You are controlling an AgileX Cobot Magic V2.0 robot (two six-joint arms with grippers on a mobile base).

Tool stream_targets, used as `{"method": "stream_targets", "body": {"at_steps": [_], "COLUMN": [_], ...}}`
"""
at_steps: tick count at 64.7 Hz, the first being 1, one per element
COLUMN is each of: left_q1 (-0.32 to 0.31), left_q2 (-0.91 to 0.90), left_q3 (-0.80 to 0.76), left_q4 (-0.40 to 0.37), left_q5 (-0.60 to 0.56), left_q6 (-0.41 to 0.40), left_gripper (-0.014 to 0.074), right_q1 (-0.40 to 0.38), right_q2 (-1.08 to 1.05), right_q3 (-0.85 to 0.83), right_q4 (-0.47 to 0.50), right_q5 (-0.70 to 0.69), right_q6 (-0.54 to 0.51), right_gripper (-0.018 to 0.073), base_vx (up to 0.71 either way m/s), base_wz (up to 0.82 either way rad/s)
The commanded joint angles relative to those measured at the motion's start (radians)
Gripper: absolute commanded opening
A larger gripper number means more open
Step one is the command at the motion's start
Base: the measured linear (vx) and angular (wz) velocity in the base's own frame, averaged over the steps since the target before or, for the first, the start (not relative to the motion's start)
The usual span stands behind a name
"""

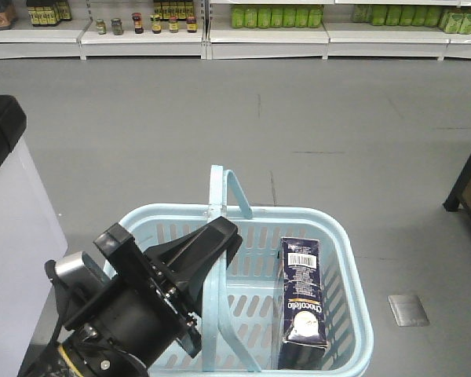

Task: Left arm holds basket, right arm returns cookies
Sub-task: 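Drive the base toward the drink shelves, left gripper holding the basket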

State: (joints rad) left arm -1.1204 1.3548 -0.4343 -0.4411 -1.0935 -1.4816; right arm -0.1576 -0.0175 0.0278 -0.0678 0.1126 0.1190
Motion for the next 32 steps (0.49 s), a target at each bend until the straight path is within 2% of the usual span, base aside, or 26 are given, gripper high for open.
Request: {"method": "stream_targets", "body": {"at_steps": [1, 32], "left_q1": [-0.003, -0.003], "left_q2": [-0.034, -0.034], "left_q3": [-0.025, -0.025], "left_q4": [0.03, 0.03], "left_q5": [-0.249, -0.249], "left_q6": [-0.003, -0.003], "left_gripper": [-0.0003, -0.0003], "right_q1": [-0.006, -0.006], "right_q2": [-0.006, -0.006], "right_q3": [0.018, 0.018], "right_q4": [-0.005, -0.005], "right_q5": [-0.068, -0.068], "right_q6": [-0.007, -0.007], "right_gripper": [-0.0006, -0.0006], "base_vx": [0.54, 0.55], "base_wz": [0.03, -0.01]}}
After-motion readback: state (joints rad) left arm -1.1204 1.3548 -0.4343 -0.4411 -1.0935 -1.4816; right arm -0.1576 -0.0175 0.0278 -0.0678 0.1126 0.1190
